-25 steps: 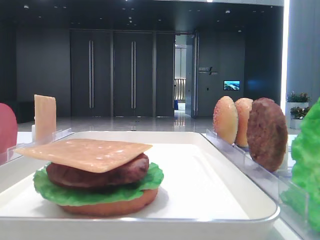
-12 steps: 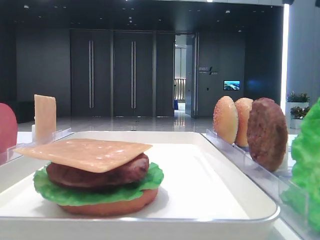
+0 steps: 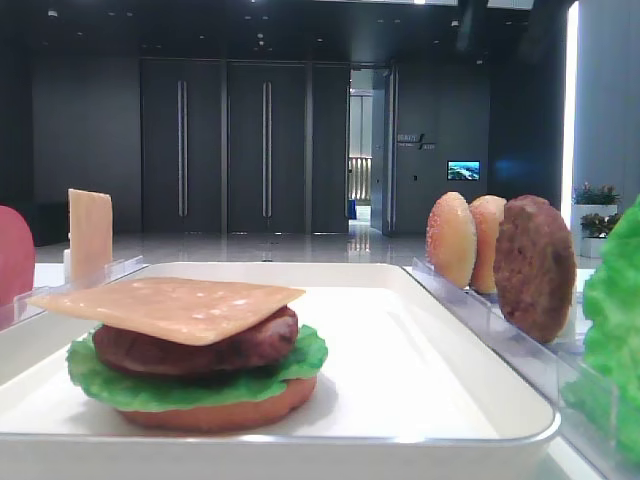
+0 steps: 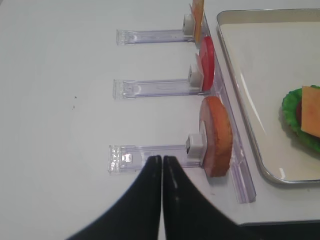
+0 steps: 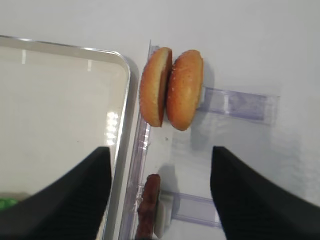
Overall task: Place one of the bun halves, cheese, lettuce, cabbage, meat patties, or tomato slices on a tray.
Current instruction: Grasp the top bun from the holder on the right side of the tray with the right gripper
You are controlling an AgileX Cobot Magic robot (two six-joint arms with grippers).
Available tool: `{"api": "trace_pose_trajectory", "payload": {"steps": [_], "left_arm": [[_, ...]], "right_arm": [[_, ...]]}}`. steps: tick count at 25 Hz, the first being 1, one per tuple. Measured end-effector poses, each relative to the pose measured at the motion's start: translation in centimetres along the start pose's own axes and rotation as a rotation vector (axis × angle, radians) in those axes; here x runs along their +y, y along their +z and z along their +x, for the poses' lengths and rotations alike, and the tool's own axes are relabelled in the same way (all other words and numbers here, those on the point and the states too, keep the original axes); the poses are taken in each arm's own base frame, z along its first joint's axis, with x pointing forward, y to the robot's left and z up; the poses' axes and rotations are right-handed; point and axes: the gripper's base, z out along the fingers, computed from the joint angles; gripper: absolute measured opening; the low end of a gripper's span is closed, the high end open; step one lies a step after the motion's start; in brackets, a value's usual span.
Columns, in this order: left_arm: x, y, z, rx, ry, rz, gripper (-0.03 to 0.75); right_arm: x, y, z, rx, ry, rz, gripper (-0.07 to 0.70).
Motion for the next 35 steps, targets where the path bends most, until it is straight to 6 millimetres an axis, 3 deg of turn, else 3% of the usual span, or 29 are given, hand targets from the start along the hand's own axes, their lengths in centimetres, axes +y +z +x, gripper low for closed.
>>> {"api": "trace_pose_trajectory", "payload": {"steps": [4, 15, 35], "left_arm": [[0.0, 0.0, 0.0, 0.0, 0.0, 0.0, -0.007], [0.0, 0.0, 0.0, 0.0, 0.0, 0.0, -0.007], [0.0, 0.0, 0.0, 0.0, 0.0, 0.0, -0.007]], "right_arm": [[1.1, 1.4, -0.3, 0.008, -0.026, -0.006, 0.417], [1.1, 4.1, -1.5, -0.039, -0.029, 0.006, 0.419], [1.0, 8.6, -1.8, -0.006, -0.027, 0.011, 0.419]]}}
